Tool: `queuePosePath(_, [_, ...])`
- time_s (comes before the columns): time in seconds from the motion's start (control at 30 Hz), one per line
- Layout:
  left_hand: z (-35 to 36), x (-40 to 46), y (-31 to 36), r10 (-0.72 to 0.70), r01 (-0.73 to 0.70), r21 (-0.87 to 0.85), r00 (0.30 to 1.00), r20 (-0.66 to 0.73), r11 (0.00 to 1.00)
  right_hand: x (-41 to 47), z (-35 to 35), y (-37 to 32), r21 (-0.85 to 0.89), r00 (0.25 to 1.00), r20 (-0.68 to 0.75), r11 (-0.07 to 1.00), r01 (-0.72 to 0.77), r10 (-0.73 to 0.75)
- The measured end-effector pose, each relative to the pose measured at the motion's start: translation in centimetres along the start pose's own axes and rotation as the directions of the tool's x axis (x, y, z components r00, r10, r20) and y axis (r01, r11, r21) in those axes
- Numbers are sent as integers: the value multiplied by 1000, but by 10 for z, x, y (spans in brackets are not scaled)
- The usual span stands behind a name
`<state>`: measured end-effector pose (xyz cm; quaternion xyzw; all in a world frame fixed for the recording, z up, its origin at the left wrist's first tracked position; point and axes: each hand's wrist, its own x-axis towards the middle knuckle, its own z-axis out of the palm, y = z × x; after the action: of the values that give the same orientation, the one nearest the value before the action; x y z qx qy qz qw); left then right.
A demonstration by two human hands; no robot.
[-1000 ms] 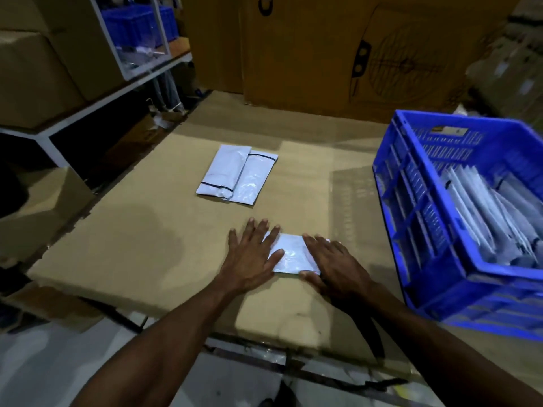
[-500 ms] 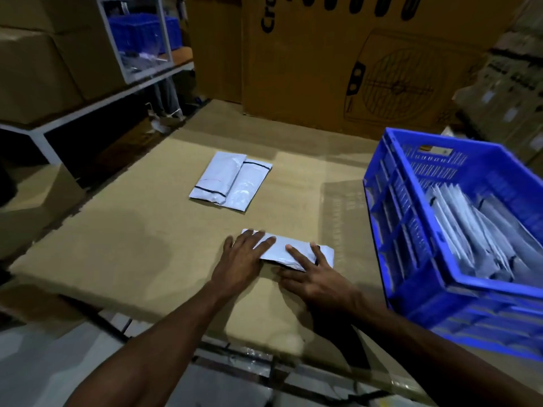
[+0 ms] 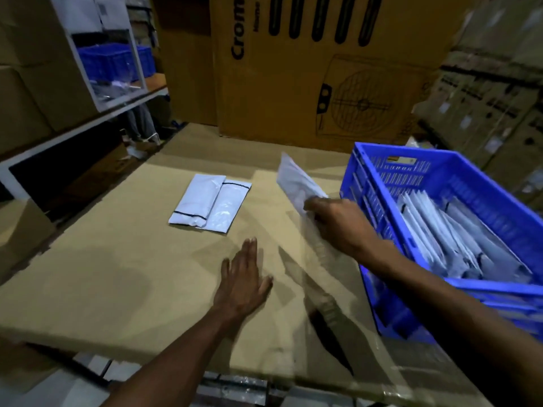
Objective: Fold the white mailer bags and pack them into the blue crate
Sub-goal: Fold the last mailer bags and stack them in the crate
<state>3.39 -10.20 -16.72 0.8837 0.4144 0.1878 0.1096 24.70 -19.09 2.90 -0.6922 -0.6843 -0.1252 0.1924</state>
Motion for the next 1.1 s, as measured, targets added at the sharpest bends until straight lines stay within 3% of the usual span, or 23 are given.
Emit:
queuePosePath(0.27, [32, 20, 61, 131, -142, 78, 982, 139, 987, 11, -91, 71, 50, 953, -249, 985, -164, 171])
queuePosePath(0.5, [46, 31, 104, 180, -193, 69, 970, 164, 979, -17, -137, 125, -13, 913, -319, 962, -273, 255])
queuePosePath(0.67, [54, 40, 133, 161, -177, 64, 967, 199, 982, -50, -146, 168, -117, 920, -193, 923, -366, 340])
queuePosePath(0.9, [66, 46, 157, 137, -156, 72, 966, 220, 985, -95, -151, 219, -245, 872, -30, 842, -481, 489])
queuePosePath(1.1, [66, 45, 164, 131, -157, 129, 973, 189, 979, -106, -151, 236, -476, 910, 93, 820, -317, 405])
